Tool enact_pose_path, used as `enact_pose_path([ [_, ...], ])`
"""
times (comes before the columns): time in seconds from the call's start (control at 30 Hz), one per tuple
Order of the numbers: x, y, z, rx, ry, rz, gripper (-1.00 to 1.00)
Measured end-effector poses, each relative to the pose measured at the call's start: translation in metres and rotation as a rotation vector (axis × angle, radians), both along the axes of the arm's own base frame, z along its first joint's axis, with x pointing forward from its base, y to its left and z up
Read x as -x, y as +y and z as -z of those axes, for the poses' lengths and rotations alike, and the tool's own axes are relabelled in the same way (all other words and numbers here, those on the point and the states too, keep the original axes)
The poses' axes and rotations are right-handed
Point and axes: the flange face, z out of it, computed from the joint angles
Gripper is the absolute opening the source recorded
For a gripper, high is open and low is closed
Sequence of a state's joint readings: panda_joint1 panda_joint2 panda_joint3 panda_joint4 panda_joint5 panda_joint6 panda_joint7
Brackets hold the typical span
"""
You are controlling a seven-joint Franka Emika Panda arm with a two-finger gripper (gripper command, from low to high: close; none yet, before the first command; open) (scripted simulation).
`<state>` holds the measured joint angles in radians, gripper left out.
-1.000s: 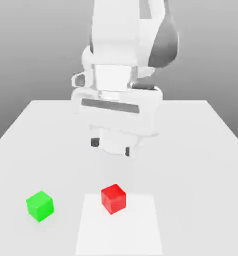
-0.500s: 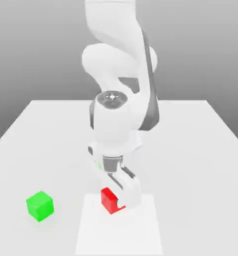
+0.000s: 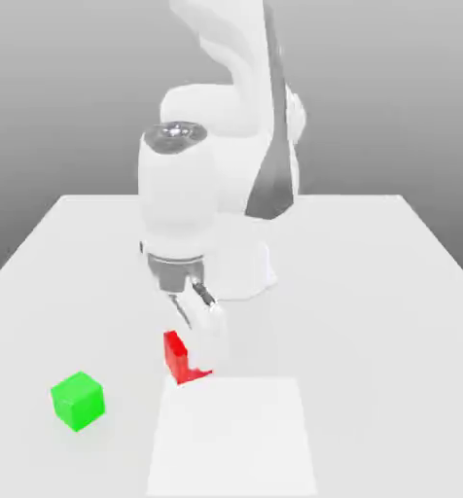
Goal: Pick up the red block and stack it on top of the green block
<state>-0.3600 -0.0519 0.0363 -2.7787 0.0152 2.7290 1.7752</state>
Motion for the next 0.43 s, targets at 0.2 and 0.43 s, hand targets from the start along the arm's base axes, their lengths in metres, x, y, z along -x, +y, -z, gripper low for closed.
enact_pose_path([
  [0.2, 0.015, -0.106, -0.001, 0.003, 0.002, 0.304, -1.0],
  [0.43, 0.005, -0.093, 0.041, 0.004, 0.002, 0.267, 1.0],
])
